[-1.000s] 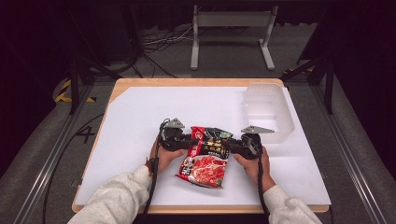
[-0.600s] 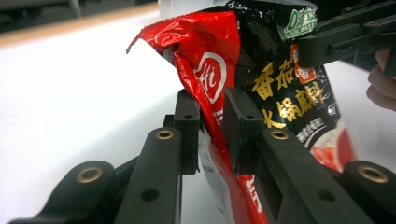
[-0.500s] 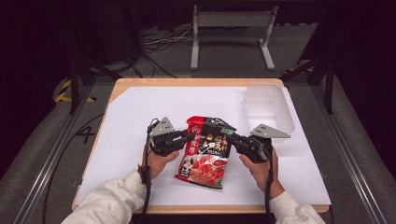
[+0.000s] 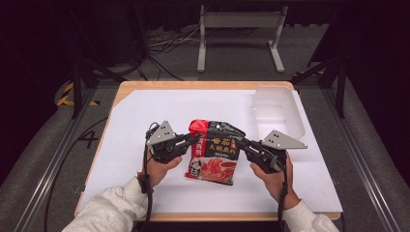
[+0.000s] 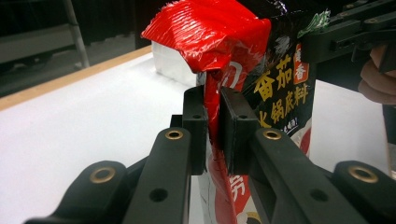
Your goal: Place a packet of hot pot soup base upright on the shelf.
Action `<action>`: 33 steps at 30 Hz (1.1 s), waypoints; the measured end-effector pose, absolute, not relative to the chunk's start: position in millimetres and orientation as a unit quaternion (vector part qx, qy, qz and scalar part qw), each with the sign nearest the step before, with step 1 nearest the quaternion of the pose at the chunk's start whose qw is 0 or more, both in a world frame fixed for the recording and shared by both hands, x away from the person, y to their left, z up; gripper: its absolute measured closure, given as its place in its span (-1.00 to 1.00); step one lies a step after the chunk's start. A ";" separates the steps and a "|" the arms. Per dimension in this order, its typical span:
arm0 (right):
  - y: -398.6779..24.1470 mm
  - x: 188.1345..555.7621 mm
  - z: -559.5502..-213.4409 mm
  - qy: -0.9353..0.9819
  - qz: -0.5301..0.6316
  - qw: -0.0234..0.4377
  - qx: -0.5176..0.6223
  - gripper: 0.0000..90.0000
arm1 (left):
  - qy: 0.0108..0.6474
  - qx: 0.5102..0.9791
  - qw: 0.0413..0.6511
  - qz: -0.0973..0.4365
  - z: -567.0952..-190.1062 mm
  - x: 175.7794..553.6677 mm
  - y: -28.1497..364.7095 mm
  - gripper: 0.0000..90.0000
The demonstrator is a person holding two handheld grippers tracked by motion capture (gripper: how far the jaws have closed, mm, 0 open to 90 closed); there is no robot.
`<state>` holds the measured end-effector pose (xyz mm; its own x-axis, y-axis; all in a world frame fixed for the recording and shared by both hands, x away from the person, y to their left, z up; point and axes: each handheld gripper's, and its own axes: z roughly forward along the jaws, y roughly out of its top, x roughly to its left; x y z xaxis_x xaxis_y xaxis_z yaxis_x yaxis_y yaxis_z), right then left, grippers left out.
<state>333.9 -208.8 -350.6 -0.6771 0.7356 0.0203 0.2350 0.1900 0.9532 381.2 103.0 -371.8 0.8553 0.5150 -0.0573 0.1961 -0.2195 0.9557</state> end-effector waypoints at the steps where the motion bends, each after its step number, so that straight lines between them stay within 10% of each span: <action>1: -208.9 334.1 -349.8 0.736 0.546 0.231 0.328 0.85 | 0.230 0.768 0.581 0.140 -370.6 382.8 102.8 0.82; 33: -260.6 356.1 -264.0 0.709 0.528 0.354 0.306 0.85 | 0.180 0.748 0.611 0.186 -286.3 432.8 30.1 0.85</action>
